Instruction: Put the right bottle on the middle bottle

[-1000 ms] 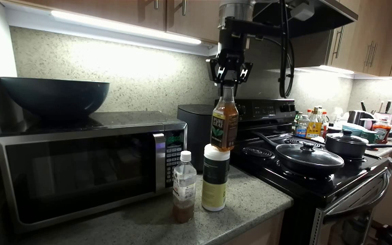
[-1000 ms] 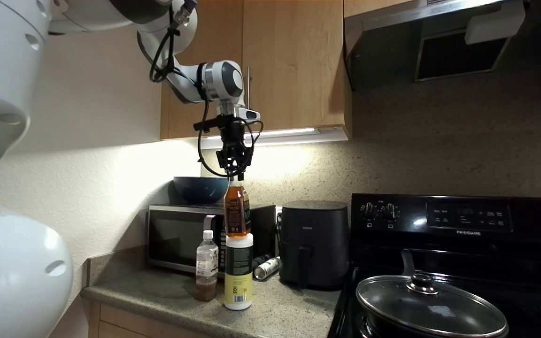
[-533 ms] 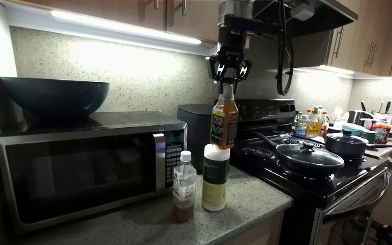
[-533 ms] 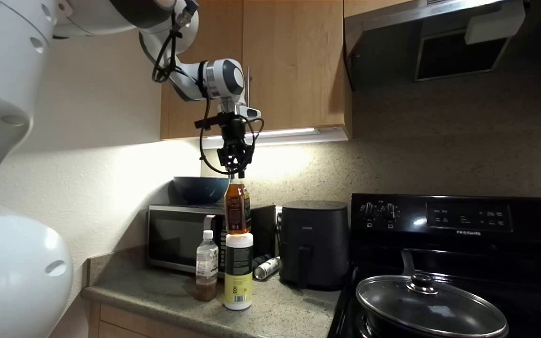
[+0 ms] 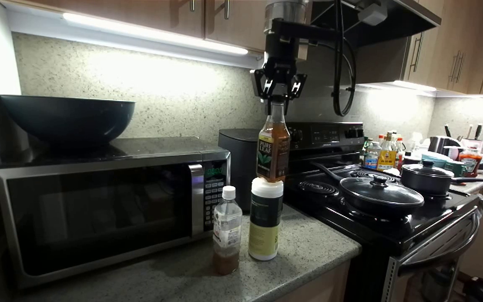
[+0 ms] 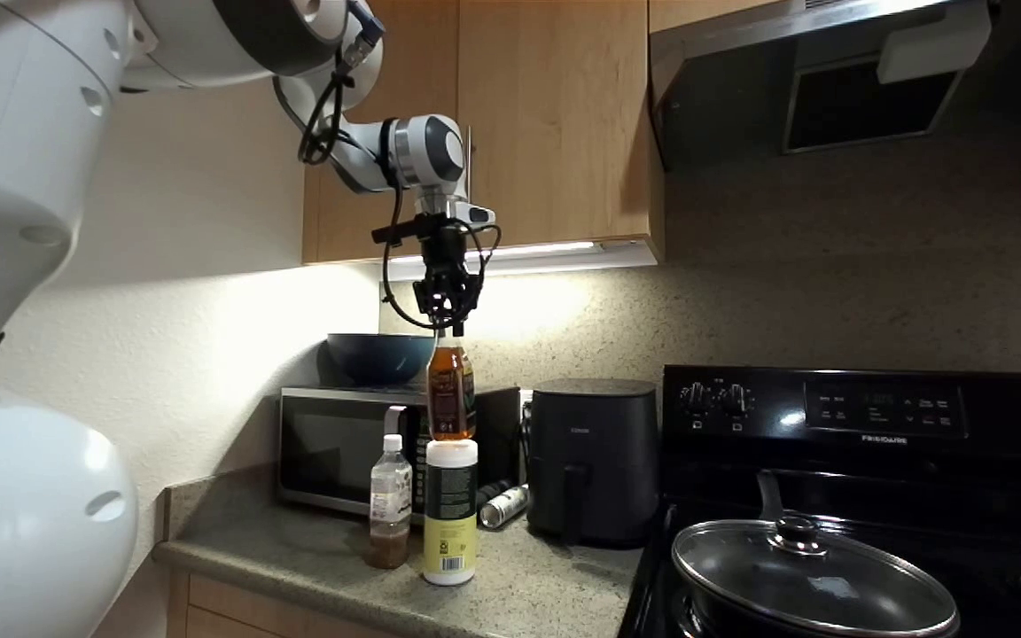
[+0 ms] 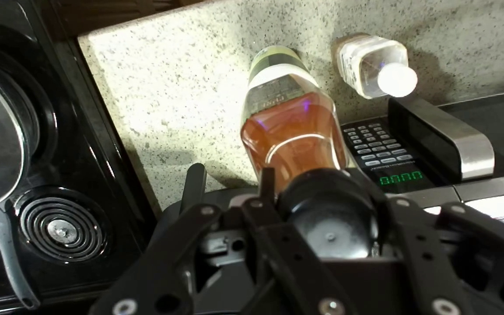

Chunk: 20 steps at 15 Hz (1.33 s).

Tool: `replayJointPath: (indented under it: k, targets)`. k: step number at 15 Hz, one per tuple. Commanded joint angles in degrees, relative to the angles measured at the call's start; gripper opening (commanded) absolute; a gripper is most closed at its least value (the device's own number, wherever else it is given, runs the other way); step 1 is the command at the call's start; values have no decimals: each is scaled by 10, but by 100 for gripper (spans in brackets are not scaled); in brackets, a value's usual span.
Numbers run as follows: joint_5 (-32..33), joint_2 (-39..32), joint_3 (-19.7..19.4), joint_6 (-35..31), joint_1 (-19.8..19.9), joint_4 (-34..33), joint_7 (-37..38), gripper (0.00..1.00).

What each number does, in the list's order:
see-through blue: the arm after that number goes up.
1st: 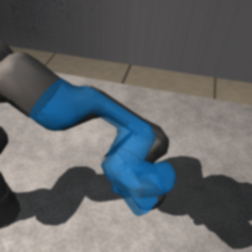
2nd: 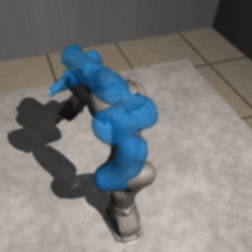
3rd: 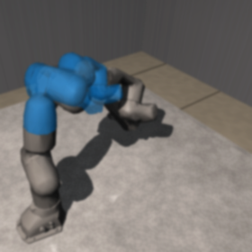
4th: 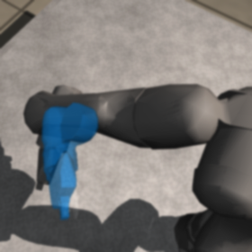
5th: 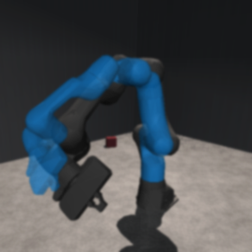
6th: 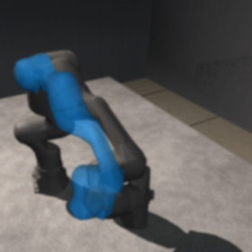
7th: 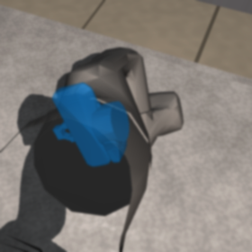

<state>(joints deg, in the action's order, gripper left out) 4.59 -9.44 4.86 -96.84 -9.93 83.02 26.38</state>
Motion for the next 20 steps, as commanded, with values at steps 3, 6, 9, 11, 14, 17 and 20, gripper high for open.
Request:
replayJointPath:
  k: [3,6,9,11,14,17,20]
  targets:
    - [-15,-18,0,22,4,-31,-7,18]
    - [-12,-23,-1,24,3,-37,-5,69]
    - [-13,-24,-1,26,3,-48,-5,88]
    - [-13,-24,-1,27,3,-54,-5,99]
    - [-6,-20,-1,27,0,-60,-1,100]
    - [15,-7,1,20,-9,-57,7,100]
    - [47,18,5,6,-23,-52,16,100]
